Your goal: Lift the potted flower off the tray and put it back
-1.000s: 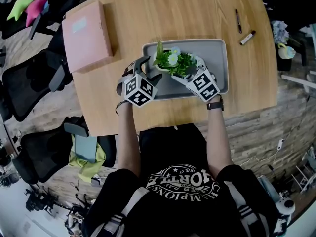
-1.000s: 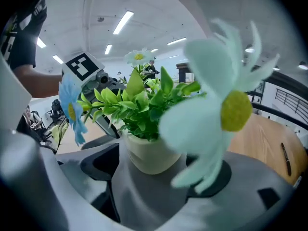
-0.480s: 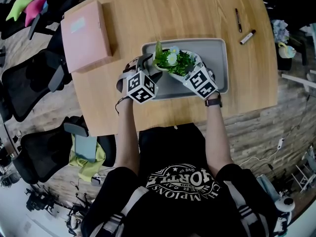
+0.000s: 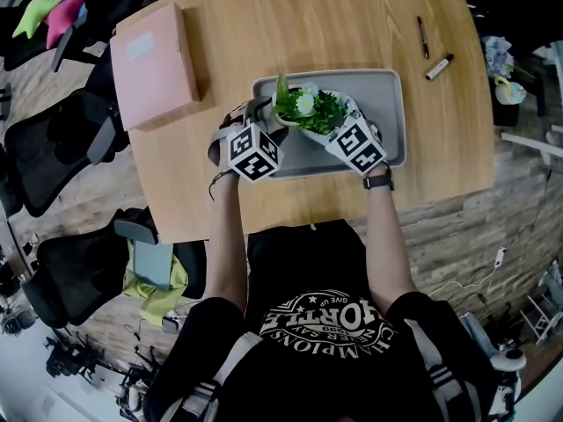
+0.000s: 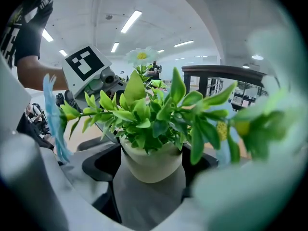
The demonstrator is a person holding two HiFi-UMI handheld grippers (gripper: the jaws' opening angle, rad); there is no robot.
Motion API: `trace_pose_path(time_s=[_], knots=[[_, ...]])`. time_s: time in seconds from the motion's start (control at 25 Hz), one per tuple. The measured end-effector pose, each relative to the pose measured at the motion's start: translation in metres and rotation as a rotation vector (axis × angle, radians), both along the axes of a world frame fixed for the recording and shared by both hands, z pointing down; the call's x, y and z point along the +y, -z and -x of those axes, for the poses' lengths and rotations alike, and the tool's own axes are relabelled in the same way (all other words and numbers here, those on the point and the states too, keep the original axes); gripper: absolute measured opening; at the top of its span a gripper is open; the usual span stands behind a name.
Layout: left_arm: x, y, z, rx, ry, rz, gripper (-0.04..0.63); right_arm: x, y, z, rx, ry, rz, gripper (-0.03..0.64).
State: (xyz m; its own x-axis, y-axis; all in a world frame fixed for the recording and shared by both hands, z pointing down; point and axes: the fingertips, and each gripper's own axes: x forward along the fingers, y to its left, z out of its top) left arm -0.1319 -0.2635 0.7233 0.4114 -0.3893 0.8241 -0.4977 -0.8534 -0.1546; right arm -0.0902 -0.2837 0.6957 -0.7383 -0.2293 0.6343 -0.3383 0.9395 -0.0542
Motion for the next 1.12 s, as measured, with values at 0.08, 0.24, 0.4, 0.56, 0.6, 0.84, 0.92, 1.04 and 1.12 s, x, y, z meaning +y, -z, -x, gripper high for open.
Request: trace_pose_path(time_s=[0.08, 0.24, 0.4, 0.56, 0.6, 0.84, 0.92, 1.04, 1.12], knots=[[0.0, -0.001, 0.001, -0.008, 0.002, 0.005, 0.344, 0.0, -0.001, 0.001, -0.001, -0.002, 0.002, 0.411], [0.0, -0.002, 0.001, -0.015, 0.005, 0.012, 0.344, 0.001, -0.001, 0.002, 0.0, -0.007, 0.008, 0.411], [0.002, 0.0, 0.0, -0.016, 0.003, 0.019, 0.344, 0.002, 0.0, 0.001, -0.001, -0.01, 0.017, 0.413], [0.003, 0.001, 0.0, -0.016, 0.008, 0.024, 0.344, 0.004, 0.001, 0.001, 0.001, -0.009, 0.018, 0.413], [0.004, 0.001, -0.001, -0.014, 0.01, 0.025, 0.344, 0.004, 0.002, 0.001, 0.002, -0.008, 0.016, 0.411], [0.005, 0.006, -0.001, -0.003, 0.016, 0.03, 0.344, 0.005, 0.008, 0.001, -0.001, -0.007, 0.011, 0.413], [0.005, 0.008, -0.002, -0.006, 0.016, 0.03, 0.344, 0.005, 0.01, 0.0, -0.004, -0.01, 0.01, 0.413], [0.006, 0.01, -0.001, -0.007, 0.016, 0.032, 0.344, 0.006, 0.011, 0.0, -0.009, -0.013, 0.015, 0.413], [0.008, 0.011, -0.001, -0.001, 0.02, 0.038, 0.344, 0.008, 0.013, 0.002, -0.007, -0.008, 0.016, 0.413]])
